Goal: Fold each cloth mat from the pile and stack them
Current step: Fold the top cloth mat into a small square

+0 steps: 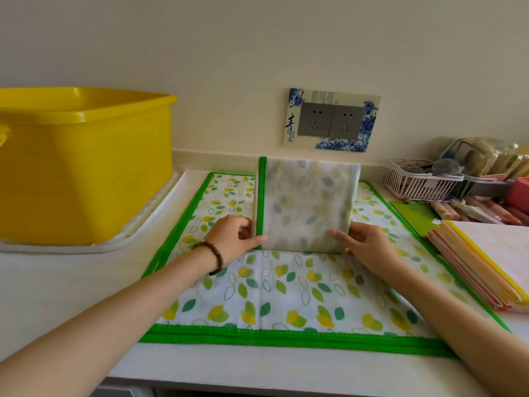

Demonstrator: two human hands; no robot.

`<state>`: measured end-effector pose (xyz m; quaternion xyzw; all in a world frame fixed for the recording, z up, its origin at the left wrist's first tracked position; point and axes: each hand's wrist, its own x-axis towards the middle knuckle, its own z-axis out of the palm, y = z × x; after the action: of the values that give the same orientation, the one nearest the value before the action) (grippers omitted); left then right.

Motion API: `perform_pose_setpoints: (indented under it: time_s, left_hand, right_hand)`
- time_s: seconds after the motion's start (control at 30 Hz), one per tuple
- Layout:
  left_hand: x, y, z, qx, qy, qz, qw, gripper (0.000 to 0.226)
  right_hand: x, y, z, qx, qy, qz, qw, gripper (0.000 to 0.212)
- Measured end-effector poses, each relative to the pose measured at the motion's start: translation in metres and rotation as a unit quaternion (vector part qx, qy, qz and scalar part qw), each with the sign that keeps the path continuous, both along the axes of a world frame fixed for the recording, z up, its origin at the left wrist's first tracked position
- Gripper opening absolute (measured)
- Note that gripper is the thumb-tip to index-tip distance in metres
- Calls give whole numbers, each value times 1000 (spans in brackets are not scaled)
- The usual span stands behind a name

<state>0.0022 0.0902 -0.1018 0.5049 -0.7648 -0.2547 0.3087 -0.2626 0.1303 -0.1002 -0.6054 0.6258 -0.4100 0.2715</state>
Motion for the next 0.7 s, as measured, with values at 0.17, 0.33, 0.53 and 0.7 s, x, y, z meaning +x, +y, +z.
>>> perform_pose_setpoints:
  time_s: [0.17, 0.33, 0.53, 0.7]
  left_hand:
    - [-5, -9, -3, 23, 23, 53, 998, 20]
    - [-9, -18, -1, 47, -35, 88, 994, 42]
    - [-24, -29, 9, 28, -182, 47, 982, 72]
    - [-46, -34, 1, 4, -208, -6, 978, 49]
  right_hand:
    - [4, -9, -5, 6, -22, -63, 998, 26]
    - [3, -18, -6, 21, 2, -93, 995, 38]
    - [5, -25, -3, 41, 61, -101, 992, 39]
    - [9, -26, -7, 29, 114, -116, 986, 55]
